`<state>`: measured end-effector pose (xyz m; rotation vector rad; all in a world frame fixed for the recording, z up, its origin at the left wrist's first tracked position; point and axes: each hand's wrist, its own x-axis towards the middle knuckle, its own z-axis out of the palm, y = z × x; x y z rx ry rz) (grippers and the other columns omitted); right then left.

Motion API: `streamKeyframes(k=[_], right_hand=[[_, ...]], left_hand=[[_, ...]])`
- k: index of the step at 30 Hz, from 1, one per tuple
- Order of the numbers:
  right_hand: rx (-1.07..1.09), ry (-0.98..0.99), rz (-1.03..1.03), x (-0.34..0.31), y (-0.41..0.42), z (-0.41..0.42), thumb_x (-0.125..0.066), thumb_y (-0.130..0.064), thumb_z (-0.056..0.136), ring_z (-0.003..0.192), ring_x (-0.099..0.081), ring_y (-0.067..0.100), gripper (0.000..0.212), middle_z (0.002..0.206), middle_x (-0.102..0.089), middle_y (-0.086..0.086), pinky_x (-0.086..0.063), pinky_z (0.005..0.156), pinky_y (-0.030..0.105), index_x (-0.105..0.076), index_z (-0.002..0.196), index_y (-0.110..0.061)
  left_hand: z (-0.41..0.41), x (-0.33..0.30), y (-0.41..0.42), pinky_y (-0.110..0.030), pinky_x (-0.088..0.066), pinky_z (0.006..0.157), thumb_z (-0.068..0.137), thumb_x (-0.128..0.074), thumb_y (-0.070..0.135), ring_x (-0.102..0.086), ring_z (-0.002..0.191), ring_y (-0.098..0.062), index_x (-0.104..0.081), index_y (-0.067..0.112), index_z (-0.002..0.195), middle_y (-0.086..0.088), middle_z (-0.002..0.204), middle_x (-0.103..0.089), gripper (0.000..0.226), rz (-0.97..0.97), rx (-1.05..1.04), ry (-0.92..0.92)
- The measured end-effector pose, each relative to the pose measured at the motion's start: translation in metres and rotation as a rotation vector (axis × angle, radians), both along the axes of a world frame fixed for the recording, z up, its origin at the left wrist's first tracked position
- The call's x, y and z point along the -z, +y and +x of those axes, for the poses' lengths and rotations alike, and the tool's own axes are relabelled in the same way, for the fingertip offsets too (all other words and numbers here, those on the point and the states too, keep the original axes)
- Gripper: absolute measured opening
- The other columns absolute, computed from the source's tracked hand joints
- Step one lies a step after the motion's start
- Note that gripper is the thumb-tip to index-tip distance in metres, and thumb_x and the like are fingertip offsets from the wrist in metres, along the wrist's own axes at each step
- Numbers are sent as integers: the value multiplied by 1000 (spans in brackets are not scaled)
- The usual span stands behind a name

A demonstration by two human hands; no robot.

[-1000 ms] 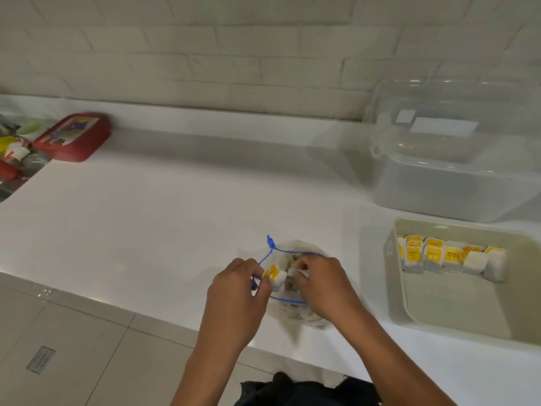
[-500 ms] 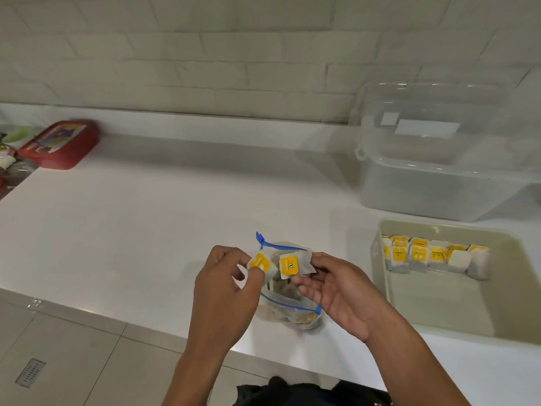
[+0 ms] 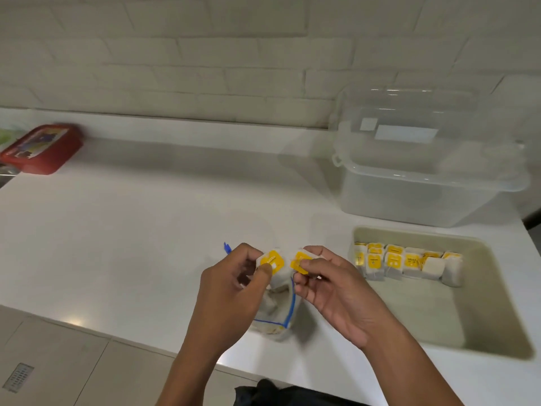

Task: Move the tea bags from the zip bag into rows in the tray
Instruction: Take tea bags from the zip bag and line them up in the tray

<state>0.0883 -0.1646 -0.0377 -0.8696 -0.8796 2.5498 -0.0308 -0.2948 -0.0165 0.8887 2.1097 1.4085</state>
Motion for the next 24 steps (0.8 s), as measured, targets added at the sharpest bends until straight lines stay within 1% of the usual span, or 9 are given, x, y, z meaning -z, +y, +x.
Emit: streamKeyframes(k=[2,7,11,13,16,18,20,22,24], right_hand=[[19,-27,66,1,9,9,-71,1,81,68,-62,21,15,82,-64,13,-57,68,32,-67,88,-12],[91,-89,251,4,32,39,-74,-16,76,85,-63,19,11,91,-68,8,-47,84,38,-66,84,-18],[142,-137,332,7,47,60,-74,-22,76,90,-60,18,11,94,-66,5,-46,86,38,-68,84,-18],[162,-160,346,10,55,71,-73,-25,76,92,-60,19,11,96,-67,5,-45,88,39,-71,85,-19],[152,-139,354,14,67,87,-74,-22,81,92,-60,19,7,97,-69,5,-44,90,40,-72,87,-19],[159,-75,296,19,74,96,-73,-14,84,88,-64,18,5,98,-70,7,-44,90,42,-71,88,-17],[162,-74,272,22,81,104,-70,-15,84,84,-65,17,11,98,-69,8,-43,90,44,-70,94,-12],[153,-110,297,28,85,113,-74,-18,85,85,-64,19,18,98,-70,9,-44,91,46,-69,99,-9],[134,-190,401,31,90,122,-74,-23,86,89,-62,20,17,96,-71,9,-44,90,44,-70,96,-10]], left_hand=[[7,2,12,-27,-48,62,94,-67,26,-59,63,-16,-64,21,81,7,68,-65,14,-29,35,31],[34,6,46,-20,-46,68,95,-65,25,-64,71,-8,-65,23,84,8,78,-70,11,-43,107,-54],[54,12,71,-41,-52,77,97,-62,33,-65,81,-20,-64,25,89,4,84,-71,12,-58,164,-102],[62,16,81,-49,-52,78,97,-61,38,-61,83,-33,-62,23,90,-8,84,-68,16,-77,164,-109],[71,22,97,-46,-59,85,100,-56,22,-68,90,-34,-61,18,83,-13,87,-66,18,-38,175,-279],[79,23,106,-42,-59,89,102,-50,9,-73,97,-28,-58,9,86,-11,94,-72,18,-3,212,-442],[87,23,114,-45,-58,90,103,-45,4,-73,100,-31,-55,5,85,-17,102,-73,20,17,255,-572],[94,25,121,-47,-57,90,102,-45,3,-72,102,-34,-58,11,81,-22,105,-72,26,40,267,-619],[100,29,126,-47,-57,91,102,-47,5,-73,101,-33,-61,16,79,-18,101,-74,29,24,253,-568]])
